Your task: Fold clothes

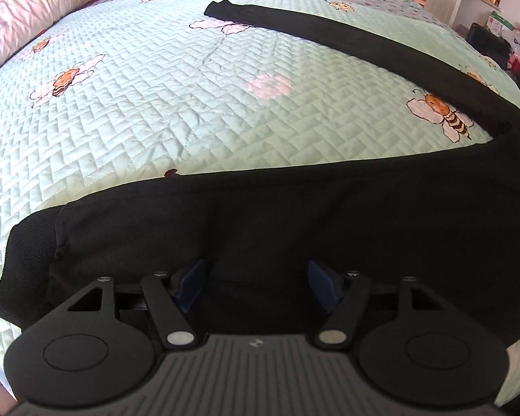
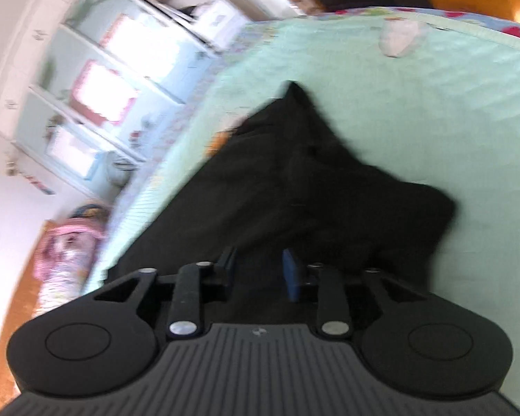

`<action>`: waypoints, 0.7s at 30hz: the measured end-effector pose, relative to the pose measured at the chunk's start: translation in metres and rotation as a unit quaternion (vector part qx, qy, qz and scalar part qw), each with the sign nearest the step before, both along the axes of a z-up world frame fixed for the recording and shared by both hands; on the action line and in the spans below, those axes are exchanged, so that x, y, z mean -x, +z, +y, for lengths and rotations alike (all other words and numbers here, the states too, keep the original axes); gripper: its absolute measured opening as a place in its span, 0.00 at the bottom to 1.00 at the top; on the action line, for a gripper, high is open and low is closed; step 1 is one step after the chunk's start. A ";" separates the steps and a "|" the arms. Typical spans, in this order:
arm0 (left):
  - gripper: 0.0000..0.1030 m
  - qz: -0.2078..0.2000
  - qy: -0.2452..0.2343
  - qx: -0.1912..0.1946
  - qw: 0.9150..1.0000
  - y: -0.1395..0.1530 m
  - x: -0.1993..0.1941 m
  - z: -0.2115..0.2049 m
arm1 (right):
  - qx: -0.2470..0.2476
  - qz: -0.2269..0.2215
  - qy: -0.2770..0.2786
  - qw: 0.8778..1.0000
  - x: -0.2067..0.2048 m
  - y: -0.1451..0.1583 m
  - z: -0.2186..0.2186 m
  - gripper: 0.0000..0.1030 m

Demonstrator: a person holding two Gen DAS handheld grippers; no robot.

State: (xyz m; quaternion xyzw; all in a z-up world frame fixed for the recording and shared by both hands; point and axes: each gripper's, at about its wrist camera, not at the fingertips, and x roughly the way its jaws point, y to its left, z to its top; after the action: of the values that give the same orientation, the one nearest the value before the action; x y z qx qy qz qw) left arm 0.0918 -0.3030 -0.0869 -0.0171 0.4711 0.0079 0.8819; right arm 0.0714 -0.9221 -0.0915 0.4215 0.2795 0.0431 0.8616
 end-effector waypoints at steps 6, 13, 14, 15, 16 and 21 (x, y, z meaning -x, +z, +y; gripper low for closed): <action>0.89 0.004 0.010 -0.038 0.999 -0.003 -0.003 -0.005 | 0.029 0.012 0.035 0.999 -0.051 -0.008 -0.001 0.54; 0.93 -0.010 0.025 -0.091 0.995 0.005 0.002 -0.013 | -0.002 -0.001 -0.015 1.000 -0.043 -0.010 -0.024 0.33; 0.92 -0.013 0.027 -0.099 0.995 0.007 0.003 -0.014 | -0.005 -0.015 -0.010 1.000 -0.035 -0.006 -0.019 0.37; 0.89 -0.022 0.019 -0.112 0.993 0.009 0.006 -0.021 | -0.007 -0.027 -0.005 1.000 -0.028 -0.002 -0.016 0.39; 0.89 -0.036 0.005 -0.120 0.992 0.013 0.009 -0.029 | -0.007 -0.034 0.000 0.999 -0.020 0.001 -0.013 0.41; 0.90 -0.077 -0.088 -0.128 0.985 0.020 0.014 -0.072 | 0.029 -0.002 -0.015 0.999 0.007 -0.009 -0.017 0.49</action>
State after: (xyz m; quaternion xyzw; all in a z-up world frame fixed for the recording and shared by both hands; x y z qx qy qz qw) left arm 0.0778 -0.3752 -0.0673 0.1365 0.3963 -0.0111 0.9078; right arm 0.0645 -0.9388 -0.1004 0.4002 0.2723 0.0226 0.8748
